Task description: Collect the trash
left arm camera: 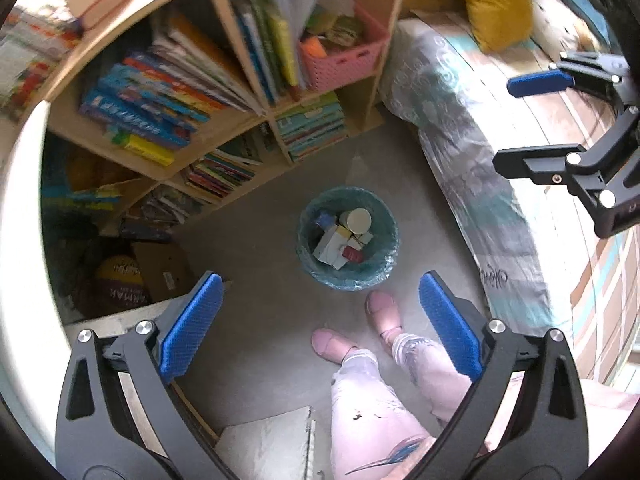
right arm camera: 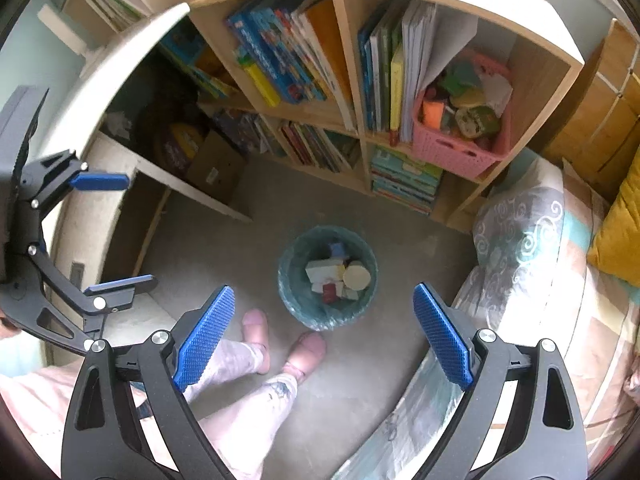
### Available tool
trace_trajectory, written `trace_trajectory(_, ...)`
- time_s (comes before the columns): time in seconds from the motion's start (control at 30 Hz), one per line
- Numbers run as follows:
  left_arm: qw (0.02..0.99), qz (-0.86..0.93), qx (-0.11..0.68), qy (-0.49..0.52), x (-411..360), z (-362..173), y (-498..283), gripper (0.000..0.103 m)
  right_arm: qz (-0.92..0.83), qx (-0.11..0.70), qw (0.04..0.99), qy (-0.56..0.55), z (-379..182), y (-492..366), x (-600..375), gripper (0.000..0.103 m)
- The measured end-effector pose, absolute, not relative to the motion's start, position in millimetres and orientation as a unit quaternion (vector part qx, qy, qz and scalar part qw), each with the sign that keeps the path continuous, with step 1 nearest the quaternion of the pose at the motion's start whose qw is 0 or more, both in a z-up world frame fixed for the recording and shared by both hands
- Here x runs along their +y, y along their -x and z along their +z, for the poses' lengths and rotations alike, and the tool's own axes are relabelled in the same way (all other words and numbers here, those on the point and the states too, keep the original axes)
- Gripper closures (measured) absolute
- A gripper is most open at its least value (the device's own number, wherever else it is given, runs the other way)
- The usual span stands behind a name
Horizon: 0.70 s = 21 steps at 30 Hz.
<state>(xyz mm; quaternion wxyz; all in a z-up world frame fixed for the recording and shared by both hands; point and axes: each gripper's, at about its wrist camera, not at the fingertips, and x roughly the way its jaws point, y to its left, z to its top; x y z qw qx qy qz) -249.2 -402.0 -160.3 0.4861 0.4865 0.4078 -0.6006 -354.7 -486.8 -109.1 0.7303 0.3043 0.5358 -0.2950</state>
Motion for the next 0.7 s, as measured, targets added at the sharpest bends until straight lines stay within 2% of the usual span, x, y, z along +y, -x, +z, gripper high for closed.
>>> trace_trajectory(0.4, 0.611, -0.542, 0.436, -0.377, -355, -94, 174, 0.007, -0.243, 0.527, 0.761, -0.291, -71, 290, -476, 0.011)
trace_trajectory(0.7, 0.710, -0.456, 0.449, -0.295, -288, -55, 118, 0.007, -0.146, 0.530, 0.816, -0.178, -34, 196, -432, 0.011)
